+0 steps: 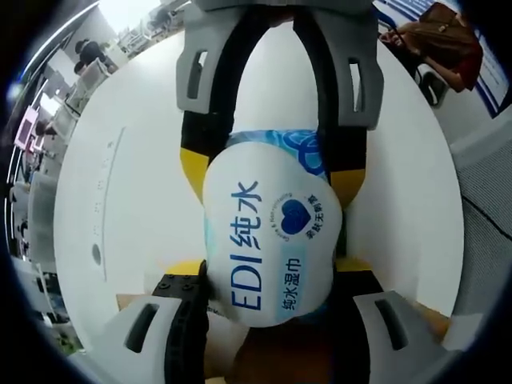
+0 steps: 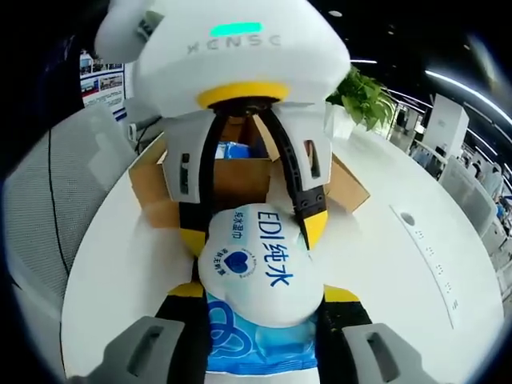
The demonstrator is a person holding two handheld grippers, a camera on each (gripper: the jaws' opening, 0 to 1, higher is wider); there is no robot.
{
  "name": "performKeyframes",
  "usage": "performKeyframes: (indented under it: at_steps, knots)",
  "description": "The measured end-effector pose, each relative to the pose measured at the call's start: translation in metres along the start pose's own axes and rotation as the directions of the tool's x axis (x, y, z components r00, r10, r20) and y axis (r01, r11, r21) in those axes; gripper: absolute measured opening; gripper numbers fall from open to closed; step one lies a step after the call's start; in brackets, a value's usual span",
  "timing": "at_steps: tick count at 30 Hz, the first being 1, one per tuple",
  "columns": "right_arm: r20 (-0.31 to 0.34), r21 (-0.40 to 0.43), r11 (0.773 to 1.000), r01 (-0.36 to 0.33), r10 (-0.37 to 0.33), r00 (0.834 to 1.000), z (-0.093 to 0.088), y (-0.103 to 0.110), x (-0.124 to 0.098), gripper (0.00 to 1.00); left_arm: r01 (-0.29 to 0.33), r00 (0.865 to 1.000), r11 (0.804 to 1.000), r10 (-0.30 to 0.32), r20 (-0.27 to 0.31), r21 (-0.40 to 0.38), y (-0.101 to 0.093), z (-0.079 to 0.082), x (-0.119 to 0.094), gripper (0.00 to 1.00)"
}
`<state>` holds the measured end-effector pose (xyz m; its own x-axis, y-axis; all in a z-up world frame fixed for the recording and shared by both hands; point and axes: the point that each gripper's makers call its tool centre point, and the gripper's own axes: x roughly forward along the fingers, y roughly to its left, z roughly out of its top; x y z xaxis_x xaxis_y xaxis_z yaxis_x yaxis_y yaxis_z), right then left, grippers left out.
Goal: Operate the shoe box by opening the lid, removing the specified soft item, and placing it in the target area until the item is outside and the box remains undamaged.
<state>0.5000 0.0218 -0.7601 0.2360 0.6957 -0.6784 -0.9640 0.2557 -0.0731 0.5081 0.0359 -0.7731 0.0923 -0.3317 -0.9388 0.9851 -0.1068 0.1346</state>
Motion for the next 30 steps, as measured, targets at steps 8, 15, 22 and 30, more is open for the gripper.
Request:
performKeyframes:
  at_steps: [8,15,22,30]
  knots:
    - [-0.003,-0.001,1.0,-0.001,0.001,1.0,-0.006,0.002,-0.001,0.49,-0.006,0.999,1.0,0.006,0.035,0.006,-0.001,0.004,0.001,0.6]
    - [-0.029,-0.001,1.0,0.002,-0.002,1.0,-0.009,0.001,-0.003,0.51,0.006,0.999,1.0,-0.007,0.033,0.012,0.0,0.006,0.0,0.61]
    - [-0.04,0.025,1.0,0.015,-0.014,0.999,-0.007,-0.001,-0.011,0.51,0.013,0.999,1.0,-0.014,0.045,0.014,0.0,0.007,-0.002,0.61]
    - [-0.045,0.043,0.999,0.022,-0.02,0.999,-0.001,0.0,-0.018,0.54,0.018,0.996,1.0,-0.016,0.09,-0.021,0.009,0.01,-0.02,0.64]
